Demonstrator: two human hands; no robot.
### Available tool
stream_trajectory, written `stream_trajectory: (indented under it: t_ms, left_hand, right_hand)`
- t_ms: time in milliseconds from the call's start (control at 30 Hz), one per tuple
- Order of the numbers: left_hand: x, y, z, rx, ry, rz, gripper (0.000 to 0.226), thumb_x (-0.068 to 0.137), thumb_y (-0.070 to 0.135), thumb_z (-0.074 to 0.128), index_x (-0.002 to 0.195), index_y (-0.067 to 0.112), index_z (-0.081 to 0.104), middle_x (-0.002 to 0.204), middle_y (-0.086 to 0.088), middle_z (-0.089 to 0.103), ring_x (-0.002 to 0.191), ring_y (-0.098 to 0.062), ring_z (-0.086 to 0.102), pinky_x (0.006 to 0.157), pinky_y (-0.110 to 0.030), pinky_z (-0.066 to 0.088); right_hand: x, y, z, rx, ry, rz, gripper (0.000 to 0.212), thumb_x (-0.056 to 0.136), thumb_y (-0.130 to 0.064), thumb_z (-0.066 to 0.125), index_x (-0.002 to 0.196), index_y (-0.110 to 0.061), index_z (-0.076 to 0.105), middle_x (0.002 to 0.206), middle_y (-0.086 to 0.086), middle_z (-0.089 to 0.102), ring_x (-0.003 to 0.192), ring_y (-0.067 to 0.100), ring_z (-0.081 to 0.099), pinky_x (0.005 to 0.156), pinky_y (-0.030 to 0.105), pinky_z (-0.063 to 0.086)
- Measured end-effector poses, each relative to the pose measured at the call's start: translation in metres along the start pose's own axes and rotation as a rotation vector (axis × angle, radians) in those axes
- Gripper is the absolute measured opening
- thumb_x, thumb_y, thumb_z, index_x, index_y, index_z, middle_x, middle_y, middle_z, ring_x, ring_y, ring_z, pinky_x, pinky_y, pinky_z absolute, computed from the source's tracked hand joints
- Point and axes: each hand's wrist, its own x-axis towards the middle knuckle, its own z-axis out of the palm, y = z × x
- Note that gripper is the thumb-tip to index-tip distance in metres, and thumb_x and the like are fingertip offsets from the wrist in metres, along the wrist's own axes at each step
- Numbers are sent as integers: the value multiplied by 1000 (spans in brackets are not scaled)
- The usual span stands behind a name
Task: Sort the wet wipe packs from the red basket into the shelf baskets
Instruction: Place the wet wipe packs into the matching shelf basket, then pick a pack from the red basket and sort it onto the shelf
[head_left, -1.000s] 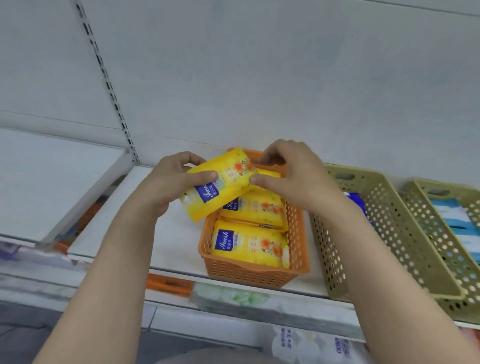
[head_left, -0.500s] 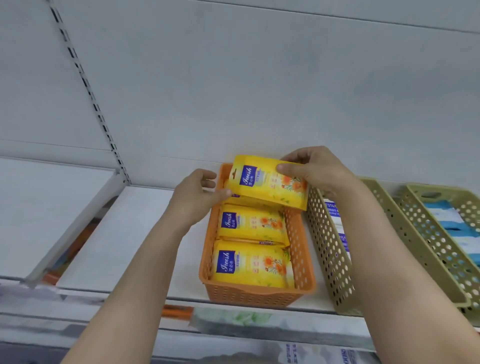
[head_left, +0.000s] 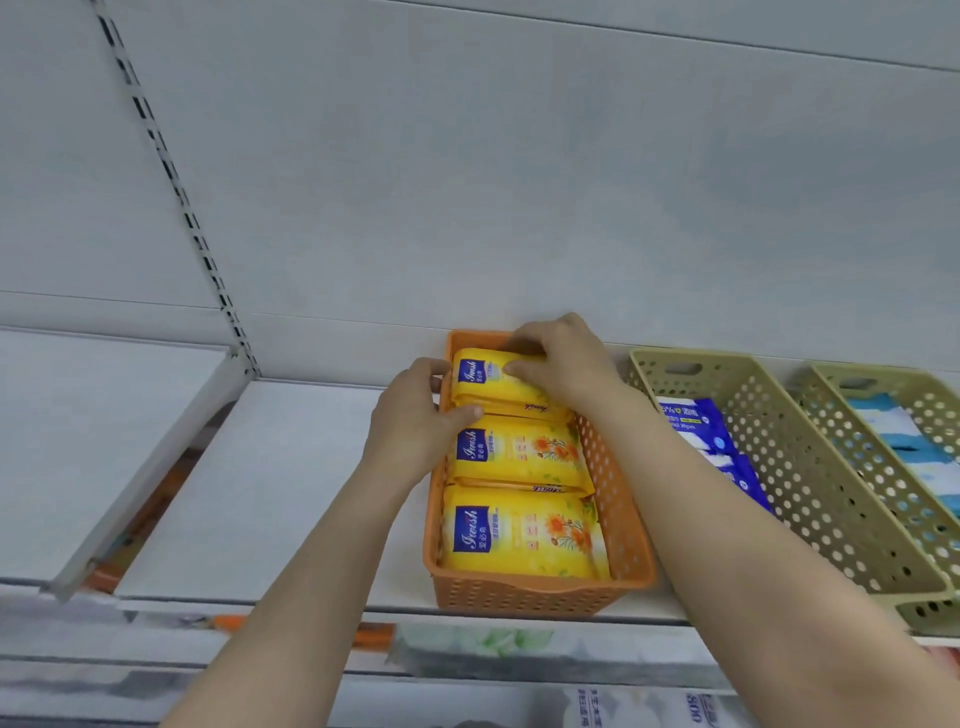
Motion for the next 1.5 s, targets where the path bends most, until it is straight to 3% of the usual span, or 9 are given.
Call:
stream_trajectory:
  t_ms: [167,333,567,700,867,1067,1200,1500]
  left_hand:
    - [0,-1,5,50,30,7,60,83,38,73,135,22,47,129,0,59,105,-19,63,81,-35,54]
    - [-1,-1,7,81,68,0,60,84,38,73,135,22,47,130,-1,60,105,-21,64,84,-40,56]
    - [-4,7,10,100,94,-35,55,86,37,70,134,23,47,128,-1,62,103,-20,64,79,-33,54]
    - [-8,16,8,143,63,-63,56,87,39,68,136,22,45,130,-2,61,104,-19,64,75,-27,49]
    - [-23,19,-9,242,99,-91,62,87,46,65,138,17,45,138,-5,53,115,-22,58,90,-36,48]
    - [-62,14,-70,383,271,-123,53,89,49,61,133,20,50,134,-2,55,116,-21,56,85,-37,50]
    - [-106,-1,-123,474,398,-173,51,90,47,60,132,19,51,130,-4,57,116,-26,54,92,-39,47]
    - [-228,-101,-244,579,658,-276,49,91,40,61,132,14,52,132,-11,51,125,-32,42,101,-43,38]
  right_hand:
    - [-8,-7,5,7,-48,-48,47,84,-60,64,124,-35,64,127,-5,63,123,19,51,100,40,44]
    - [-11,-9,10,-51,-54,-76,49,85,-62,62,127,-38,62,131,0,59,126,23,47,101,43,43]
    - [-12,-9,10,-81,-85,-79,48,88,-62,57,130,-41,56,135,1,54,130,23,42,103,47,40]
    - [-7,-14,2,-138,-150,-112,50,91,-58,56,135,-34,55,138,5,53,130,26,44,102,46,41]
    - [-1,-28,-22,-227,-258,-219,58,91,-49,61,142,-24,49,139,9,52,129,28,46,101,38,40]
    - [-16,-80,-62,-213,-252,-427,50,92,-47,61,137,-27,53,135,3,56,121,21,54,96,33,42]
    - [-40,-134,-70,-232,-220,-568,46,93,-46,60,135,-27,56,130,0,60,120,18,53,95,31,41]
    - [-111,-293,3,-65,-29,-856,42,96,-39,58,136,-24,55,137,-1,55,128,20,47,100,36,39]
